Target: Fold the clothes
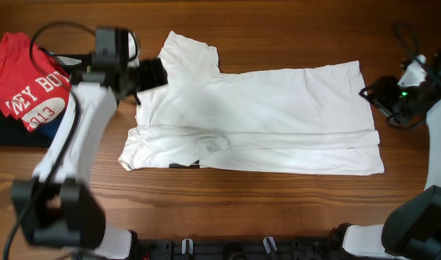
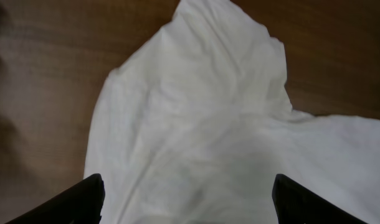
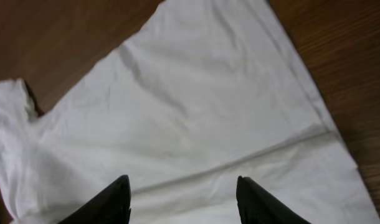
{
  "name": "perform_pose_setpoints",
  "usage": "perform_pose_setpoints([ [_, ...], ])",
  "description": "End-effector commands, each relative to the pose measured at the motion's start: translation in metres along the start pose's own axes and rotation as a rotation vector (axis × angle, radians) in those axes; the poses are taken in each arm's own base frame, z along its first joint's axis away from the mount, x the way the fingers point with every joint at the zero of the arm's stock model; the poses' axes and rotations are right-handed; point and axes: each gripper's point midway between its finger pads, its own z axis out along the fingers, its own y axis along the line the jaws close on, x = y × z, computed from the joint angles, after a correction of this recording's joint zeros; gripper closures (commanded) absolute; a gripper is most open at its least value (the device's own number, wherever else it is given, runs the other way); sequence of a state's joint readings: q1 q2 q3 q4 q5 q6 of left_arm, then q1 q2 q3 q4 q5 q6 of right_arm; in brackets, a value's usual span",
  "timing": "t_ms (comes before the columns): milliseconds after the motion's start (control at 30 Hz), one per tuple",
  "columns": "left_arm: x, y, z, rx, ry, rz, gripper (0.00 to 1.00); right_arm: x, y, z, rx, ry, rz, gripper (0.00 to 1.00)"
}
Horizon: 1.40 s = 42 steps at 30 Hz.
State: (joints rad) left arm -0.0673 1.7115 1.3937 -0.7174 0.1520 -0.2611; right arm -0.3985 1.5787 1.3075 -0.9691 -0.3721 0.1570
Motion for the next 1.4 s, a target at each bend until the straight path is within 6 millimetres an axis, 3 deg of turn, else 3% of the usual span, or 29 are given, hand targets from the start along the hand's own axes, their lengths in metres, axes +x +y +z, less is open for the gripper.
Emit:
perform_pose_setpoints([
  [0, -0.035, 0.003, 0.037, 0.005, 0.009, 0.074, 0.14, 0.008, 0.014, -0.004, 0.038, 0.016, -0.084, 0.45],
  [167, -0.071, 0.003, 0.093, 0.015, -0.055, 0.141, 0.15, 0.019, 0.016, 0.0, 0.093, 0.049, -0.113, 0.46],
  [267, -0.077, 0.006, 0.12, 0.021, -0.086, 0.146, 0.17, 0.022, 0.017, 0.0, 0.093, 0.06, -0.113, 0.46],
  [433, -0.075, 0.023, 0.158, -0.036, -0.102, 0.202, 0.2, 0.024, 0.016, 0.0, 0.095, 0.069, -0.11, 0.46],
  [500, -0.066, 0.03, 0.176, -0.043, -0.08, 0.218, 0.21, 0.024, 0.016, 0.0, 0.095, 0.07, -0.108, 0.46],
  [633, -0.05, 0.031, 0.195, -0.032, -0.034, 0.218, 0.23, 0.024, 0.016, 0.0, 0.095, 0.07, -0.103, 0.46],
  [767, -0.038, 0.012, 0.2, 0.028, -0.006, 0.237, 0.39, 0.021, 0.017, 0.0, 0.093, 0.058, -0.106, 0.46],
  [833, -0.033, 0.004, 0.202, 0.033, 0.005, 0.249, 0.6, 0.02, 0.017, 0.001, 0.091, 0.053, -0.108, 0.46],
  [900, -0.028, 0.002, 0.202, 0.033, 0.024, 0.25, 0.71, 0.018, 0.018, 0.001, 0.09, 0.045, -0.111, 0.47],
  [1000, -0.021, 0.003, 0.202, 0.028, 0.052, 0.248, 0.72, 0.016, 0.018, 0.001, 0.089, 0.037, -0.113, 0.47],
  [1233, -0.003, 0.01, 0.2, 0.007, 0.127, 0.201, 0.96, 0.011, 0.014, 0.006, 0.106, 0.025, -0.12, 0.5],
  [1367, -0.003, 0.01, 0.19, -0.002, 0.139, 0.121, 0.96, 0.004, 0.006, 0.016, 0.143, 0.019, -0.12, 0.57],
])
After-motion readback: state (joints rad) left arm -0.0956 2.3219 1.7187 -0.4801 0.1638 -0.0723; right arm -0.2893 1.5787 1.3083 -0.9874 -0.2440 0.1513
